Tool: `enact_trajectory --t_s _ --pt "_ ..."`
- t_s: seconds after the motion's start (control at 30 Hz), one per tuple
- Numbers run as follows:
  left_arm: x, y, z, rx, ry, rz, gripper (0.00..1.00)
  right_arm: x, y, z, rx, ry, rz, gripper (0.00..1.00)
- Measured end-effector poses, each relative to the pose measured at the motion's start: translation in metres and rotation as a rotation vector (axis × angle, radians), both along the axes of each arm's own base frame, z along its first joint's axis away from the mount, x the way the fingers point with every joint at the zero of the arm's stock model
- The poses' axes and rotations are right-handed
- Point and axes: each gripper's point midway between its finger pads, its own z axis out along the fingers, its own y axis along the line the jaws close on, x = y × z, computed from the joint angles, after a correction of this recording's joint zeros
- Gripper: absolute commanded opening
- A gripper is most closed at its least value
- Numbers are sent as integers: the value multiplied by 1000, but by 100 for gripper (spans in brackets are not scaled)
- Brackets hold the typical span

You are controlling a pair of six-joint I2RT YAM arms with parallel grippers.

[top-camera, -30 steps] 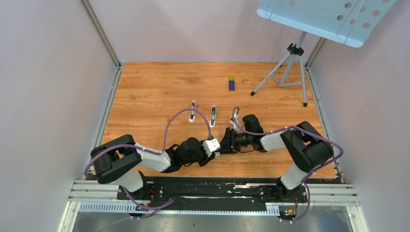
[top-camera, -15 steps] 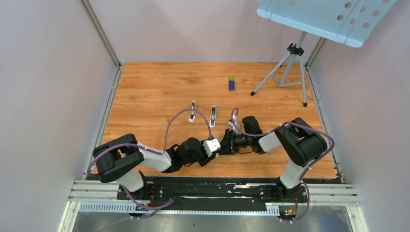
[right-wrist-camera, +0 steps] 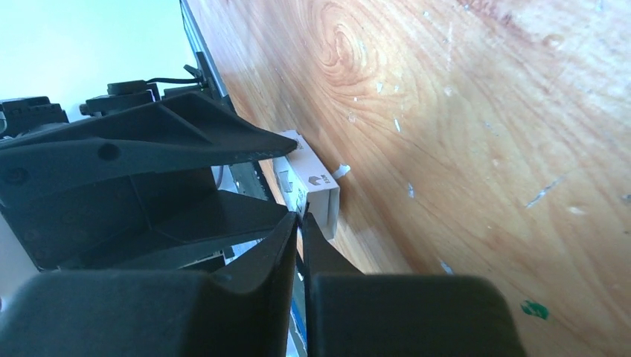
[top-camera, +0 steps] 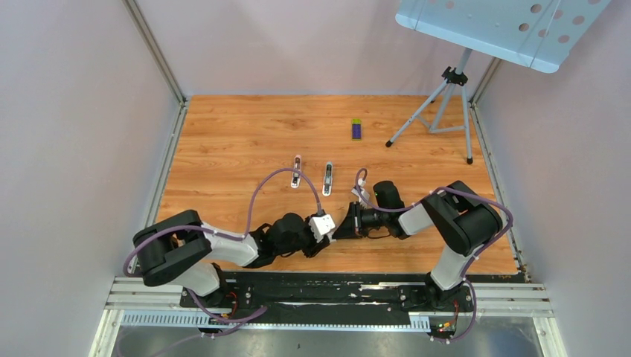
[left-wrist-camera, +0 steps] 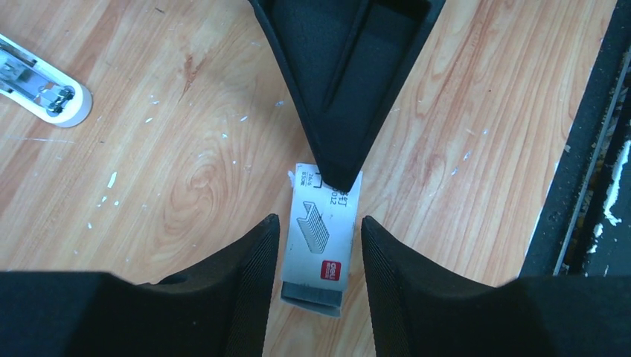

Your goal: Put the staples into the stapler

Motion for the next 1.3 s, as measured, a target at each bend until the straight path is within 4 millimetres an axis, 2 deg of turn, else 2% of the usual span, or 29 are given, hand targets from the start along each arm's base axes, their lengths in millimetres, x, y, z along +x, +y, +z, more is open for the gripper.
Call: enact_trajectory --t_s 0.27,0.43,0.9,1.3 --pt "-4 10 19 -16 -49 -16 52 -1 -4 -4 -1 -10 9 1" --pt "-5 14 27 -13 -75 -32 58 -1 -5 -2 17 -24 21 0" --pt "-14 31 -5 131 -27 -61 60 -8 -5 -3 50 -30 56 0" --pt "-11 24 -5 147 -21 -70 52 -8 -5 -1 60 -31 64 0"
